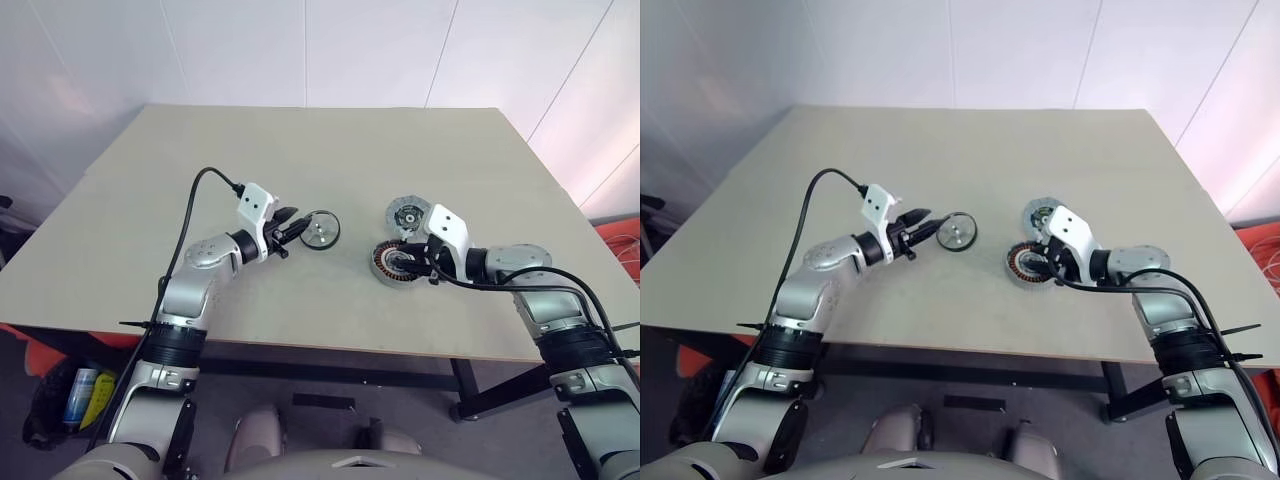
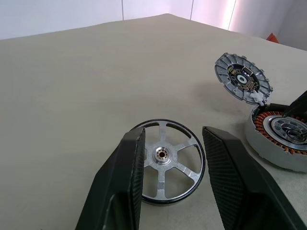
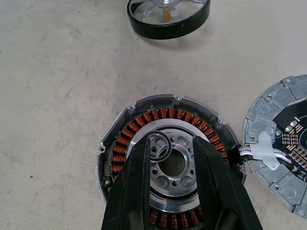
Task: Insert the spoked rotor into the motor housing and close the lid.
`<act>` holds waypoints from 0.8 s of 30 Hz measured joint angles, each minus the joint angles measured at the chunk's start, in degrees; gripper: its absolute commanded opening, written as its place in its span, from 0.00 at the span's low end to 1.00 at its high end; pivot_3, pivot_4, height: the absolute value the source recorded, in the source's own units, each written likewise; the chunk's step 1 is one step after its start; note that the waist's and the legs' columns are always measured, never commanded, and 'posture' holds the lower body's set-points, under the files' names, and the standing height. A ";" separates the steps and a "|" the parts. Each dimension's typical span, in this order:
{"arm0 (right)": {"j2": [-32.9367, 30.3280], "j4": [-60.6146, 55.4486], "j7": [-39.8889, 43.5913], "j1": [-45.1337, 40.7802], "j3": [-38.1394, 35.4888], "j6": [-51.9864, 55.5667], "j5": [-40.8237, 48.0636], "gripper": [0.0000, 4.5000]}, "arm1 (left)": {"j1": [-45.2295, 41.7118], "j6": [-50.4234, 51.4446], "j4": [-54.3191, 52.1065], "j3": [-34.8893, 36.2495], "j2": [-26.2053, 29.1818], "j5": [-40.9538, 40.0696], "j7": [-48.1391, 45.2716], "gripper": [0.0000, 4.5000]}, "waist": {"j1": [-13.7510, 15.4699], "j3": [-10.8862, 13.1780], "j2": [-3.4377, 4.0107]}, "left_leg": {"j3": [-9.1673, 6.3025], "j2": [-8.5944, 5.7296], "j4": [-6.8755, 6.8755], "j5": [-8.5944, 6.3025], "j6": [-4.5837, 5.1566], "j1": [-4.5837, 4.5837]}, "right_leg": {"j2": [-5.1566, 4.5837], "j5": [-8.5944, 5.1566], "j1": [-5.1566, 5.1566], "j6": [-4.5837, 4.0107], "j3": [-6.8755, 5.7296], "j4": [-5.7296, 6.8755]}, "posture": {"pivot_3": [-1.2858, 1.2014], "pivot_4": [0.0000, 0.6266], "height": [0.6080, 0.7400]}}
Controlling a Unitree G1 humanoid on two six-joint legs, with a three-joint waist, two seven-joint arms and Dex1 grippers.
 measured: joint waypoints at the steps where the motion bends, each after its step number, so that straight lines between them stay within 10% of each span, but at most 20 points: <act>1: 0.05 0.00 0.12 0.00 0.00 0.38 0.00 0.33 | 0.00 0.00 0.00 -0.02 0.03 0.00 0.00 0.44 | 0.00 0.00 0.00 | 0.00 0.00 0.00 0.00 0.00 0.00 | 0.00 0.00 0.00 0.00 0.00 0.00 | 0.52 0.00 1.00; 8: 0.44 0.59 -0.59 -0.01 0.05 0.56 -0.67 0.82 | 0.00 0.00 0.01 -0.03 0.25 0.00 0.10 0.44 | 0.01 0.00 0.00 | 0.00 0.00 0.00 0.01 -0.01 0.00 | 0.00 0.00 0.00 0.00 0.00 0.00 | 0.52 0.00 1.00; 24: 0.56 0.75 -0.12 -0.11 0.19 0.51 -0.55 0.82 | 0.00 0.00 0.55 -0.03 0.37 0.01 0.18 0.44 | 0.02 0.00 0.00 | 0.00 0.00 0.00 0.01 0.00 0.02 | 0.01 0.00 0.01 0.00 0.00 0.01 | 0.52 0.00 1.00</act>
